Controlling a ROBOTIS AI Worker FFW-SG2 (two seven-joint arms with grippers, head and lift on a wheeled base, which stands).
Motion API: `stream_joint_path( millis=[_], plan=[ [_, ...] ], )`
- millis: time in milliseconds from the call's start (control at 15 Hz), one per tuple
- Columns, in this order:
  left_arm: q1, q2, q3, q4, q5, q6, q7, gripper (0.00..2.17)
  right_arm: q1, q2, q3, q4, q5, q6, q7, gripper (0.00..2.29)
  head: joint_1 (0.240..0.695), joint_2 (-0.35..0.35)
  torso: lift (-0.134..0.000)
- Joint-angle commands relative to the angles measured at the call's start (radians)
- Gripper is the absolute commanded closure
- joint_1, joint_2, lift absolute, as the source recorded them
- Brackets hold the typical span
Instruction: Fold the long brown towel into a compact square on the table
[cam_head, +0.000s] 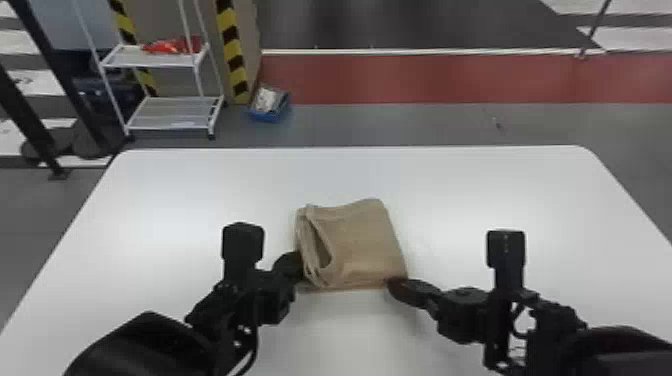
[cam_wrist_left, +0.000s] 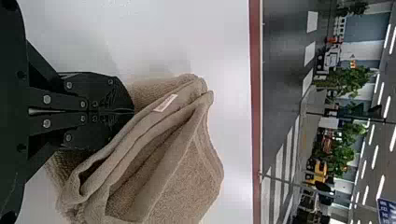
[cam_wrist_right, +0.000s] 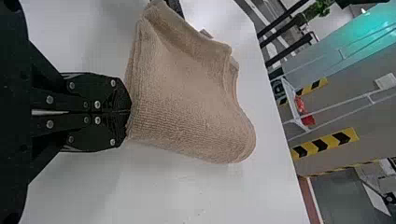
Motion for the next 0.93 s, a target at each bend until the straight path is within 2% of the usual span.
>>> stream_joint_path(
  millis=[0, 267, 400, 600, 733, 867],
  plan=[
    [0.019, 0.004, 0.005, -0.036, 0.005, 0.003, -0.002, 1.45, -0.057, 0.007, 0.019, 0.058, 0.013, -0.005, -0.006, 2.20, 0.695, 0.023, -0.128],
    [0.092, 0.030, 0.059, -0.146, 0.048, 0.033, -0.021, 1.45, -0.175, 0.010, 0.015, 0.181, 0.027, -0.008, -0.017, 2.20, 0.695, 0.024, -0.128],
    [0.118, 0.038, 0.093, -0.189, 0.057, 0.052, -0.035, 1.45, -0.286, 0.010, 0.019, 0.295, 0.036, -0.014, -0.020, 2.20, 0.695, 0.020, -0.128],
    [0.116, 0.039, 0.126, -0.181, 0.060, 0.039, -0.042, 1.45, -0.422, 0.013, 0.045, 0.428, 0.039, -0.060, -0.021, 2.19, 0.695, 0.018, -0.128],
    [0.096, 0.038, 0.128, -0.149, 0.060, 0.015, -0.045, 1.45, -0.447, 0.013, 0.045, 0.450, 0.039, -0.078, -0.010, 2.19, 0.695, 0.028, -0.128],
    [0.064, 0.036, 0.113, -0.095, 0.060, -0.050, -0.050, 1.45, -0.387, 0.005, 0.019, 0.417, 0.022, -0.087, 0.008, 2.19, 0.695, 0.038, -0.128]
  ],
)
